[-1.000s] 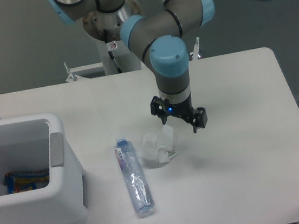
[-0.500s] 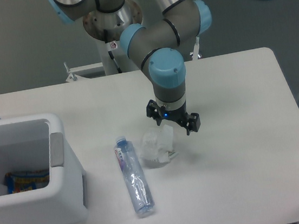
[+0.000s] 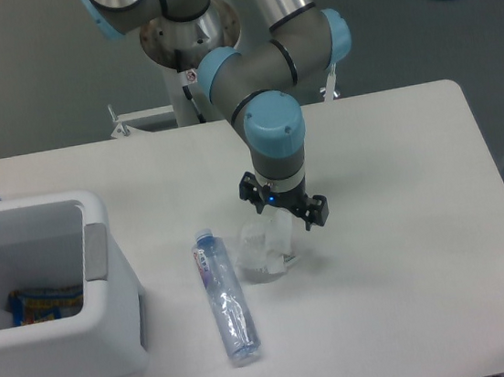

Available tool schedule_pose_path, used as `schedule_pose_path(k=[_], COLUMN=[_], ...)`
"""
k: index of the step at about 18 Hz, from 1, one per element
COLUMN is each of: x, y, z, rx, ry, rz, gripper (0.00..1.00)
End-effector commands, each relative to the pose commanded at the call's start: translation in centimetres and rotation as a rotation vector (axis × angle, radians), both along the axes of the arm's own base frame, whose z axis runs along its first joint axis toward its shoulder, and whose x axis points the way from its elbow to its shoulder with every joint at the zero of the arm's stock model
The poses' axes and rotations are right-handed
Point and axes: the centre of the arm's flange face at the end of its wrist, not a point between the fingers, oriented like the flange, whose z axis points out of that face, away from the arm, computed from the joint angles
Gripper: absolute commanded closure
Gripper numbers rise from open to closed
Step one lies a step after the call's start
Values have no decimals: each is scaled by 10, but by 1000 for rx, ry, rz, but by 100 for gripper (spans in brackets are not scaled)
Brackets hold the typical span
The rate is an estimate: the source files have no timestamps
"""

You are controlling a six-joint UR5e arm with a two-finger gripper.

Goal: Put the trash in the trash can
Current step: 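Lower the gripper onto the plastic bag and close on it, then lift the plastic bag up off the table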

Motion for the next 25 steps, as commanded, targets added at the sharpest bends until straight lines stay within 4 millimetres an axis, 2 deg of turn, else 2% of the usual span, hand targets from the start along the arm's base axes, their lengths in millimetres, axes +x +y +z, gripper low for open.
schedule_pose_path(k=[5,7,10,11,17,18,20,25], x=[0,-1,-1,-2,-15,-22,-50,-67], y=[0,0,0,0,5,6,3,2], z=[0,1,1,2,23,30,50,61], rx=[-1,0,-1,0,32,46,83,198], ry=[3,6,8,10,41,49,78,30], rz=[12,29,31,32,38,44,80,128], gripper=[65,80,97,100,100,100,100,100])
